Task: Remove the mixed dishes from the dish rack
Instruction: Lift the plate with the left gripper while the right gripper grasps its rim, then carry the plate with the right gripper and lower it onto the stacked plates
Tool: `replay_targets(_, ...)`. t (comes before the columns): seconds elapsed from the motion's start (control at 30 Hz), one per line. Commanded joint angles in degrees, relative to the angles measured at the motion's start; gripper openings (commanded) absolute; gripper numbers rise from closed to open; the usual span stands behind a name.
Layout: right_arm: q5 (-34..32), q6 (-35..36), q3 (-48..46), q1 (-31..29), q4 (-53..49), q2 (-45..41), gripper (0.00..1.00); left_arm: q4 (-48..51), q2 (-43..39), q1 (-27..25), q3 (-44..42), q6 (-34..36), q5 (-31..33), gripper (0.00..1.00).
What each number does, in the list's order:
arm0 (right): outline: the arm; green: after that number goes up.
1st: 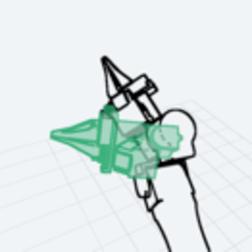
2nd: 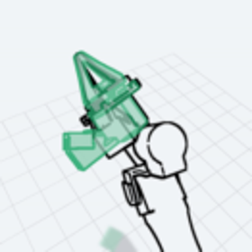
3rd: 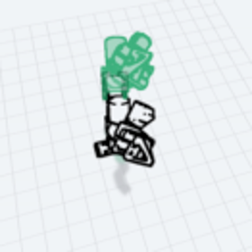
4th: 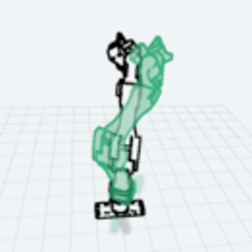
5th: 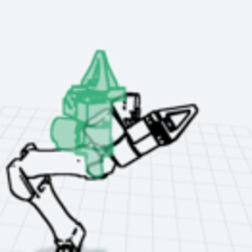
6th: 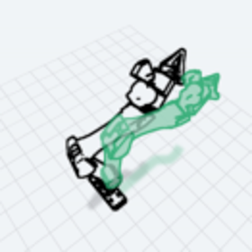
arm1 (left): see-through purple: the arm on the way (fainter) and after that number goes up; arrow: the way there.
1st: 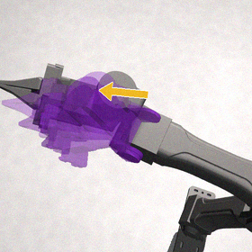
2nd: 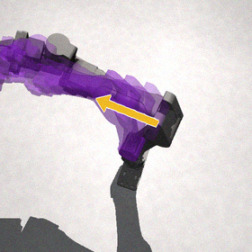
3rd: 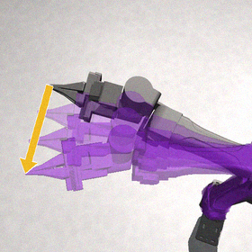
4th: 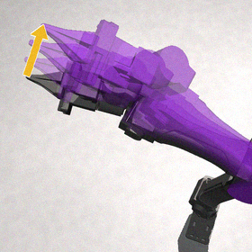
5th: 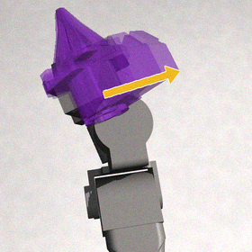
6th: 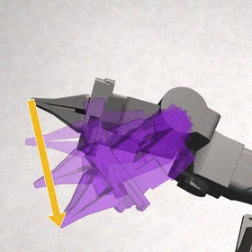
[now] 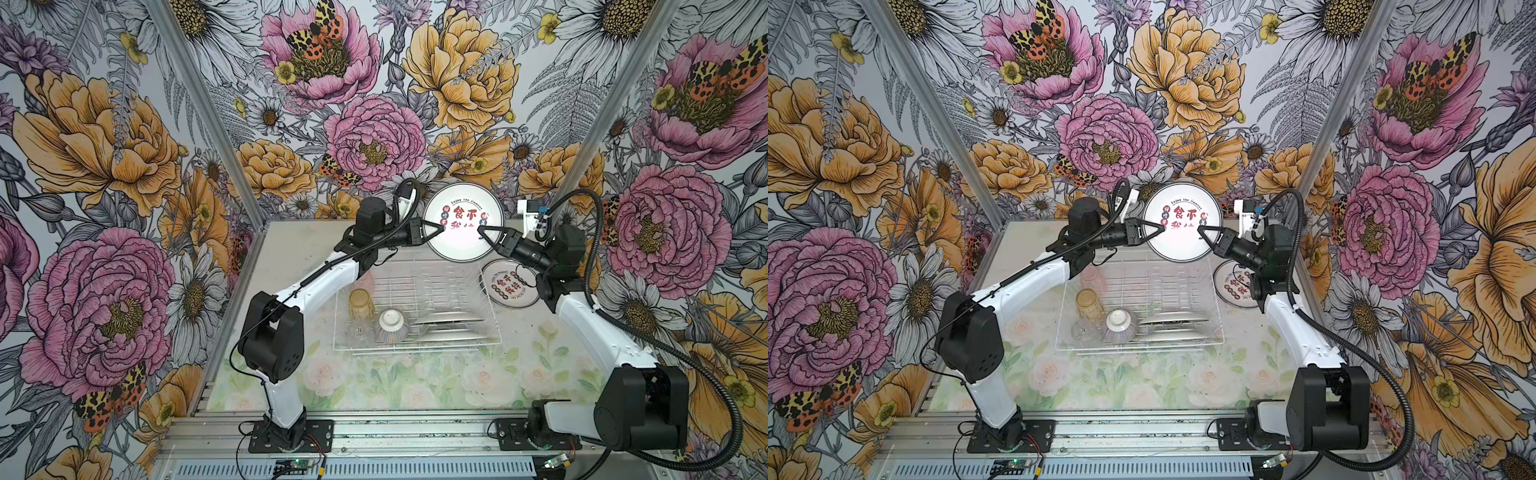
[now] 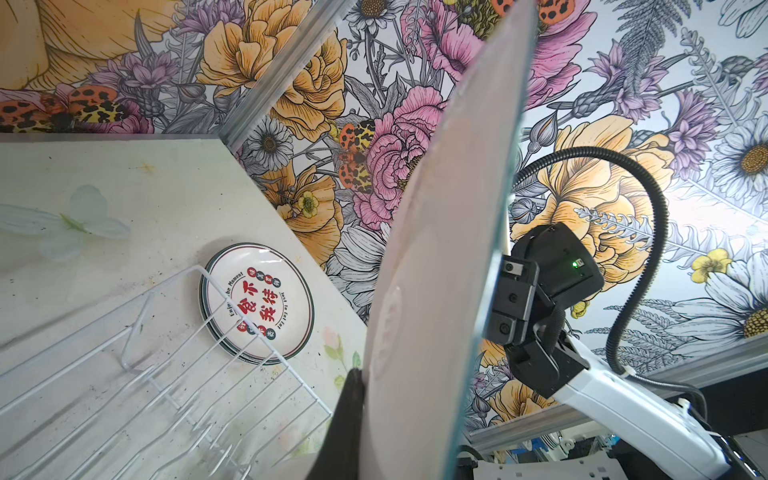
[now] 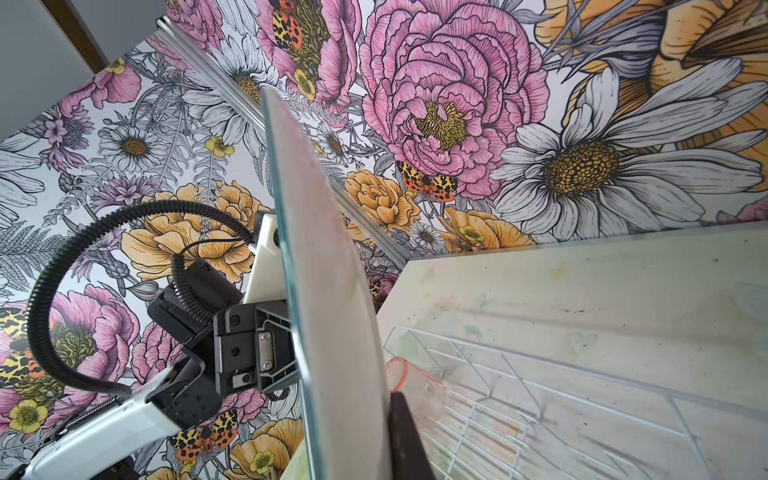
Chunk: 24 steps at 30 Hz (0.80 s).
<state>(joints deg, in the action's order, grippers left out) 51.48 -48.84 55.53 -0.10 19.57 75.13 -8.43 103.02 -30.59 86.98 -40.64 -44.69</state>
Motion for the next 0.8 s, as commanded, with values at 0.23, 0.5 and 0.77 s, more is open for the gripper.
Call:
replay_targets(0.23, -1.4, -0.6, 3.1, -0.4, -0.3, -0.1, 0.00, -3.4, -1.7, -0.5, -0.1, 0.8, -1.4, 0.19)
replay_targets(0.5, -5.1, -0.6, 4.2, 4.0, -4.7, -0.6, 0.00, 9.7, -6.8, -0.5, 1.0, 13.2, 1.4, 0.38)
replay_targets(0.77, -12.2, 7.4, 4.5, 17.2, -26.2, -2.0, 0.00, 33.3, -10.3, -0.5, 3.7, 30.4, 16.1, 0.38)
